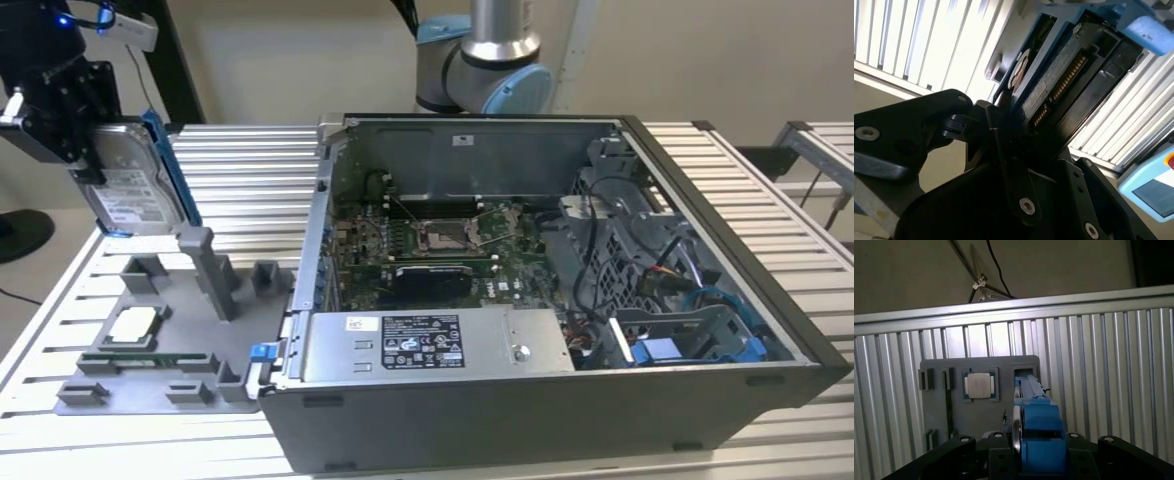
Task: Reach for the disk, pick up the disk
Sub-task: 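Pick up the disk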
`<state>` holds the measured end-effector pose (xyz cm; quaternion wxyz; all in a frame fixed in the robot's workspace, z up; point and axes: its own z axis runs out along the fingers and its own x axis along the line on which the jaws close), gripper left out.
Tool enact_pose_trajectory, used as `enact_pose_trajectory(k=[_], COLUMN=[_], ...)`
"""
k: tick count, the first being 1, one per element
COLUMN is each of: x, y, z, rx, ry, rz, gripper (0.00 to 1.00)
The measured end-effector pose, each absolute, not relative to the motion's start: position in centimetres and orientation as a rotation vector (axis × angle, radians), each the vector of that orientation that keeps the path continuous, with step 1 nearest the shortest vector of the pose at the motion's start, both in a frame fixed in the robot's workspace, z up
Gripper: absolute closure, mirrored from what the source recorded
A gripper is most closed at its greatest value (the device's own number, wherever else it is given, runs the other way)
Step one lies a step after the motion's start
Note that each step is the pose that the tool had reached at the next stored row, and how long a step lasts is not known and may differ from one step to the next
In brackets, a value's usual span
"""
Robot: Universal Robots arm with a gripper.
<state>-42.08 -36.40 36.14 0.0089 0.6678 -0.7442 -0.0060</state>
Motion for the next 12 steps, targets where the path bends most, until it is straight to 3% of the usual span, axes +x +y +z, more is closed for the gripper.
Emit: enact_pose_trajectory(k=[12], x=[-42.1], y=[-36.4], z=[38.3], rx=[2.086], ry=[-2.325], rz=[-0.019], gripper=[1.0])
